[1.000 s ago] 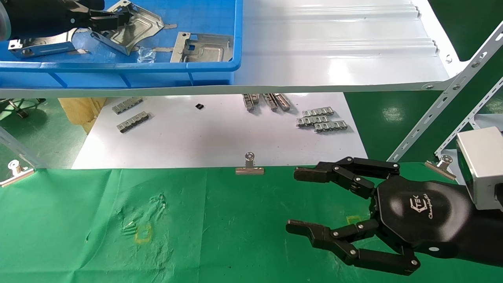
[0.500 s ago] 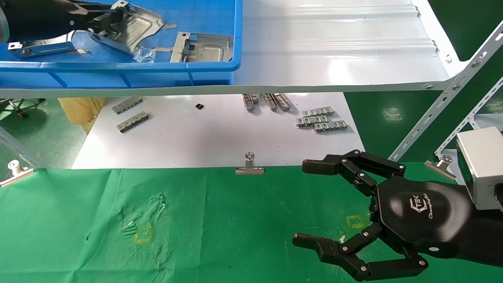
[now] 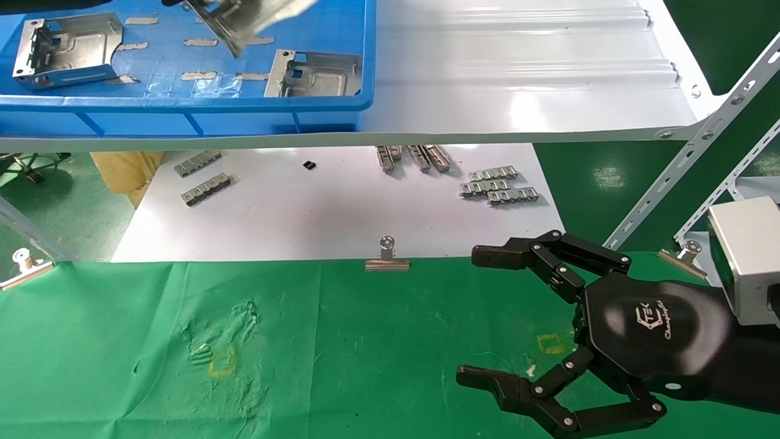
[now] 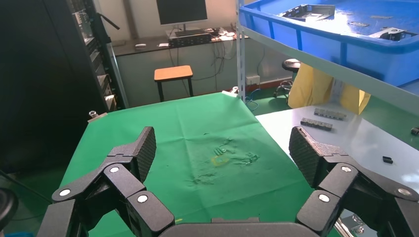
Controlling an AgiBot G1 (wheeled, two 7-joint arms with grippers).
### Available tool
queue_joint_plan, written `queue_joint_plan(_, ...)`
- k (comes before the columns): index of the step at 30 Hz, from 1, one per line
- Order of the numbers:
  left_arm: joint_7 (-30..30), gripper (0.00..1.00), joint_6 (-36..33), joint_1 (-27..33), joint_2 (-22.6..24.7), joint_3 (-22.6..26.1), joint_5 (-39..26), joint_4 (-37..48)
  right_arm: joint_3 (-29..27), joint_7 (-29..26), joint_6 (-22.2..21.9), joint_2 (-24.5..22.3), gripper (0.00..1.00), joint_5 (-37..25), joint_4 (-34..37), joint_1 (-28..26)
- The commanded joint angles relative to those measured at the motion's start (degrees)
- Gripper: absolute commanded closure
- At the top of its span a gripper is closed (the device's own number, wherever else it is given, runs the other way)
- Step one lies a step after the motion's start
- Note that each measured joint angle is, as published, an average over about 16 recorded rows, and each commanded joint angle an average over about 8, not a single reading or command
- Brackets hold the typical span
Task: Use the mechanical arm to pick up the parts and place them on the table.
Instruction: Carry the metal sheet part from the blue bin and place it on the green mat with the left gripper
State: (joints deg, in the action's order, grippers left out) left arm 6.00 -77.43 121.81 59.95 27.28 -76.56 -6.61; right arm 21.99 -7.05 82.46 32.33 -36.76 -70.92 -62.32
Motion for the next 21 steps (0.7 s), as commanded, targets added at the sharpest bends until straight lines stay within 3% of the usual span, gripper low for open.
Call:
queue_joint_plan(1, 1.9, 1.0, -6.6, -0.1, -0.8, -0.7, 1.2, -0.8, 0.0, 0.0, 0.0, 0.0, 0.0, 0.0, 0.0, 0.0)
queue_joint_plan(5, 5.1, 1.0, -13.1, -1.4, -1.0, -0.5, 2.6, -3.3, 0.0, 0.0, 0.0, 0.0, 0.0, 0.0, 0.0, 0.0)
queue_joint_plan(10, 7.5, 1.0, -14.9, -6.0, -2.7, 1.9, 7.0, -12.5, 0.0, 0.0, 0.0, 0.0, 0.0, 0.0, 0.0, 0.0)
queue_joint_plan(16, 7.4, 1.0, -14.5, -13.4, -9.0, 8.5, 15.2, -27.2, 0.0, 0.0, 0.0, 0.0, 0.0, 0.0, 0.0, 0.0)
queue_joint_plan(21, 10.2, 1.0, -13.3, -15.9, -11.7, 15.3, 12.6, -29.2, 0.0, 0.0, 0.0, 0.0, 0.0, 0.0, 0.0, 0.0)
